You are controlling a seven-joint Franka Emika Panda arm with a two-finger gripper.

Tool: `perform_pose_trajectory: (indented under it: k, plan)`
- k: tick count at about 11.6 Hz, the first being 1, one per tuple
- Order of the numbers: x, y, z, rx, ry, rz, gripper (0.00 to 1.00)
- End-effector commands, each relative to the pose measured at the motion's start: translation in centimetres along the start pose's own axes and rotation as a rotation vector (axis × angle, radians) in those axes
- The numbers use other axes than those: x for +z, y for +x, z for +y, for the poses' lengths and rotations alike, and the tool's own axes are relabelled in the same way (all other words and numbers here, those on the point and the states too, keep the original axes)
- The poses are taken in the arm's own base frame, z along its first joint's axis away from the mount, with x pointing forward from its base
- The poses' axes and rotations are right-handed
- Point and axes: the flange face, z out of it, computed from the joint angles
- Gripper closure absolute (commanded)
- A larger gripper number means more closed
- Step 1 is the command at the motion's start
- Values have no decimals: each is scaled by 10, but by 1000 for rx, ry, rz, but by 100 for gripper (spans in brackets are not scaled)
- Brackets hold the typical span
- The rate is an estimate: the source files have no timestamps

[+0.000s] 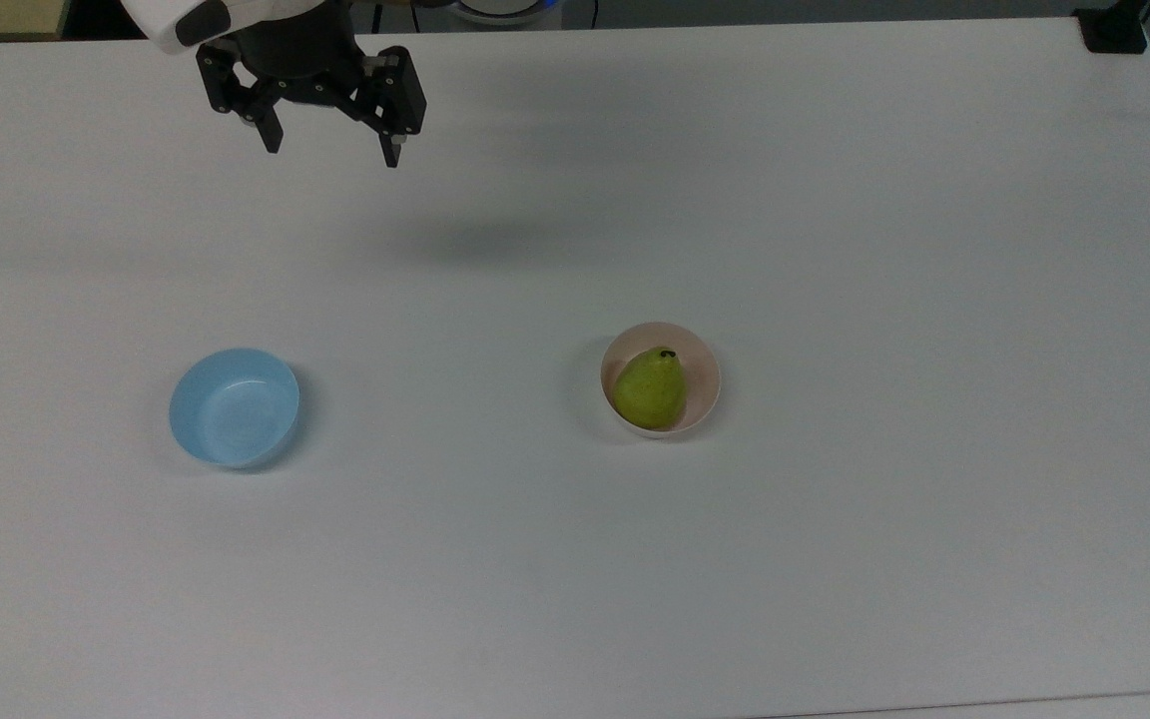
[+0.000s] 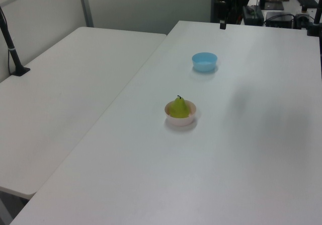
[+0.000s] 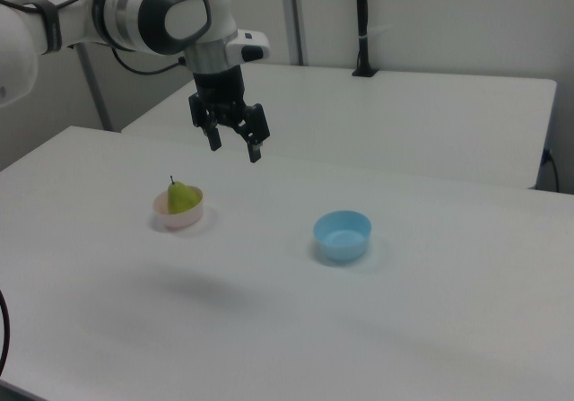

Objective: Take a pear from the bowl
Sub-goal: 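Move the open gripper over the pink bowl holding the green pear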

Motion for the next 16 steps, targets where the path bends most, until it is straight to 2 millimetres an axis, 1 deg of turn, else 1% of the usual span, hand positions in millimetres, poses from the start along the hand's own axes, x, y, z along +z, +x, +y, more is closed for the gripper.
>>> perform_pose_trajectory:
  k: [1, 2, 3, 4, 5, 7, 8, 9, 11, 12, 13, 14, 15, 16]
  plan:
    - [-4, -11, -1, -18, -6, -15, 0]
    - [-2, -10, -8, -27, -5, -18, 0]
    - [3, -8, -25, -57, -7, -24, 0]
    - [7, -5, -32, -65, -6, -20, 0]
    - [5, 0, -50, -92, -8, -10, 0]
    - [19, 4, -105, -162, -16, -14, 0]
    - [25, 6, -139, -188, -4, 11, 0]
    - [34, 10, -163, -178, 17, 20, 0]
    - [64, 15, -213, -221, 55, 15, 0]
    - [80, 16, -231, -217, 57, 19, 0]
    - [97, 22, -240, -188, 54, 36, 0]
    - [117, 25, -259, -204, 48, 46, 0]
    - [136, 28, -267, -213, 39, 47, 0]
    - [149, 33, -269, -215, 33, 48, 0]
